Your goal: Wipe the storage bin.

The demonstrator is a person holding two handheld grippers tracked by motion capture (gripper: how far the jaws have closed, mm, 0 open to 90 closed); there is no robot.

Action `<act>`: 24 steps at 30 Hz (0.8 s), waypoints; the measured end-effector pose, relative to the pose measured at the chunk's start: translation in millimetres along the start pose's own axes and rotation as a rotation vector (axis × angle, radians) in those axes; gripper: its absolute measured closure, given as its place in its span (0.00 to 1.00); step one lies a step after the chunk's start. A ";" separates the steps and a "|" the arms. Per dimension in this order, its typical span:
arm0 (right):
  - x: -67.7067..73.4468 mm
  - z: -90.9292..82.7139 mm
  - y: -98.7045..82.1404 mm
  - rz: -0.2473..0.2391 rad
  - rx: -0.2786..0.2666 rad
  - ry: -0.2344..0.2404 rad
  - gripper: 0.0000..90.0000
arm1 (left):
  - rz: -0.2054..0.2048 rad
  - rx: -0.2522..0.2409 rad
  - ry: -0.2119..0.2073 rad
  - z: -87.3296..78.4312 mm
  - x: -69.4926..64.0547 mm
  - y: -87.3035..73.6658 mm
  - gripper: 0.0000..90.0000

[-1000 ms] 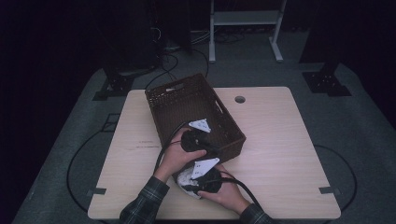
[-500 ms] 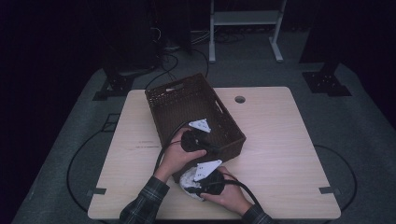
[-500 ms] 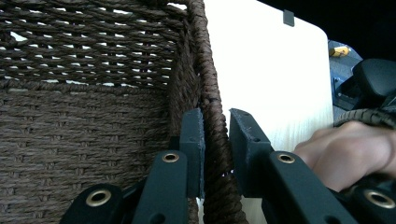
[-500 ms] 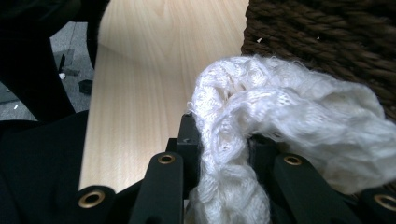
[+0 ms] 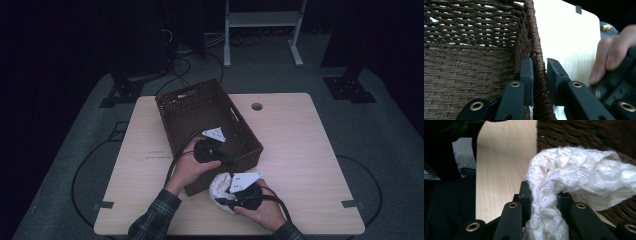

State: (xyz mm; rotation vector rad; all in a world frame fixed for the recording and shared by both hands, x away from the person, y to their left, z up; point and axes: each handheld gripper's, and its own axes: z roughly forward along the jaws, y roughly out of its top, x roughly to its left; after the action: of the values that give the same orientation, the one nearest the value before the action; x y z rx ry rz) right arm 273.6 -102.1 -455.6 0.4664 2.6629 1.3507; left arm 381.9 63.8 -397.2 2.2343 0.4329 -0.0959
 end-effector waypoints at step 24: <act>-46.1 -77.5 -62.6 0.162 0.047 -0.259 0.80 | -0.001 -0.005 -0.005 -1.3 0.8 0.4 0.83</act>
State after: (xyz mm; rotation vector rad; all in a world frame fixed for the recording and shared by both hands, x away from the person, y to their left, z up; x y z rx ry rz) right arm 284.8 -211.1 -461.3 0.8179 2.4934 1.1752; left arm 382.7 64.7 -396.2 2.2288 0.4306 -0.1008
